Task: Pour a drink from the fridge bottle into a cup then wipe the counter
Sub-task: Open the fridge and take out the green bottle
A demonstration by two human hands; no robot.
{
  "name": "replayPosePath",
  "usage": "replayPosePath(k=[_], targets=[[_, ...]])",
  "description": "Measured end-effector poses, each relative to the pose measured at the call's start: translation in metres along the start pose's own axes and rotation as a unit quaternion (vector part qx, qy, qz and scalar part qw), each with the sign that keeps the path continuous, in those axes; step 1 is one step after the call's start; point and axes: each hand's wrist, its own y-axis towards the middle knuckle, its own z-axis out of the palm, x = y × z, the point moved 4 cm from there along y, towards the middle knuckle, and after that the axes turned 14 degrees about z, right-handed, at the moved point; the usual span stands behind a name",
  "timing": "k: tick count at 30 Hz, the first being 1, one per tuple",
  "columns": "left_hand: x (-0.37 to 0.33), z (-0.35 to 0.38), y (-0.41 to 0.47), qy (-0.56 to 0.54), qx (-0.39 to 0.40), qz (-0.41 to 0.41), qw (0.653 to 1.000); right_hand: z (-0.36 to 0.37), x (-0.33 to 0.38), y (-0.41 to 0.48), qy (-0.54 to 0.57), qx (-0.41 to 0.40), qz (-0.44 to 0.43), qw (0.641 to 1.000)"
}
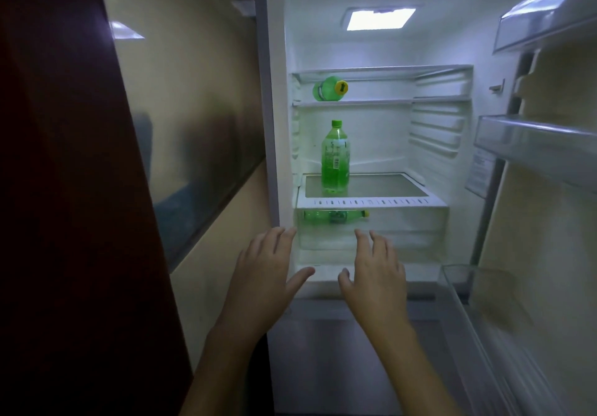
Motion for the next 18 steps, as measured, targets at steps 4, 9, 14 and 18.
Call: replayPosePath(k=[4, 9, 14, 18], targets=[[0.009, 0.006, 0.006, 0.024, 0.015, -0.004, 1.000, 0.002, -0.001, 0.010, 0.014, 0.006, -0.017, 1.000], [0.015, 0.011, 0.023, 0.037, 0.008, -0.001, 0.999, -0.009, -0.020, 0.034, 0.034, 0.010, -0.060, 0.998], [0.011, 0.018, 0.039, 0.021, -0.007, 0.017, 1.000, -0.020, -0.038, 0.042, 0.047, -0.002, -0.082, 0.996], [0.008, 0.028, 0.055, 0.009, -0.018, 0.034, 0.999, -0.030, -0.058, 0.047, 0.036, -0.012, -0.096, 0.995]])
